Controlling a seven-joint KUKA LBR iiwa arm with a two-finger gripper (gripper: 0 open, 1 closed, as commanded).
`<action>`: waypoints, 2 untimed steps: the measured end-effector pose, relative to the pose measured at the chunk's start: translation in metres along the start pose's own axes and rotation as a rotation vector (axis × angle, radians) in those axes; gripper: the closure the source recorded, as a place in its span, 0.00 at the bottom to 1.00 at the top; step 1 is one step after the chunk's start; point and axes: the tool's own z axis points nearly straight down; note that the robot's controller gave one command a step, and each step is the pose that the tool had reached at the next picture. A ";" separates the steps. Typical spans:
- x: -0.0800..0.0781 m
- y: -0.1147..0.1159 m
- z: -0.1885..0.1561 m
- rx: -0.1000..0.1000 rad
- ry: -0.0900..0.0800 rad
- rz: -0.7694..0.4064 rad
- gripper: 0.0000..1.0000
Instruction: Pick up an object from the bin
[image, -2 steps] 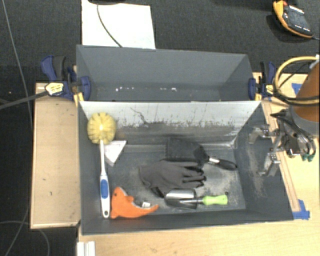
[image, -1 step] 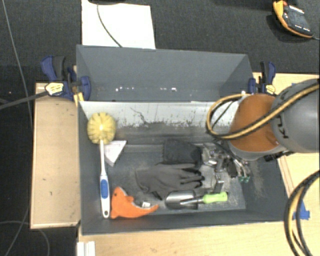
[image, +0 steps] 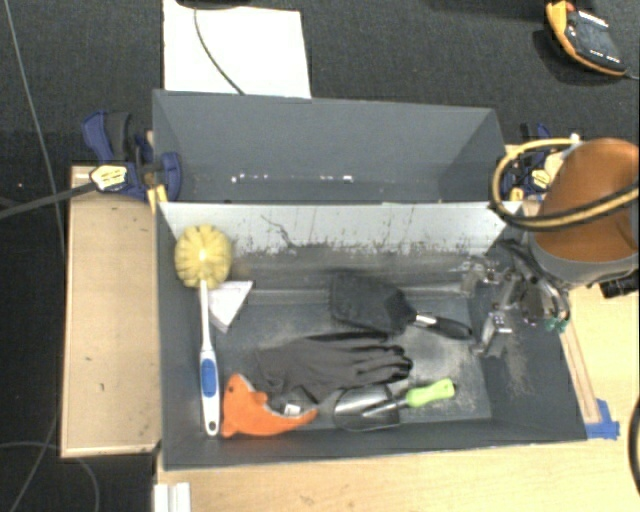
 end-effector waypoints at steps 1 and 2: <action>0.000 0.117 0.048 -0.005 0.001 -0.177 0.00; 0.077 0.086 0.090 -0.002 -0.005 -0.172 0.00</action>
Offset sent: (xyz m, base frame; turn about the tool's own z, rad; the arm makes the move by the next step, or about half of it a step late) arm -0.0698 0.0926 -0.0932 -0.1746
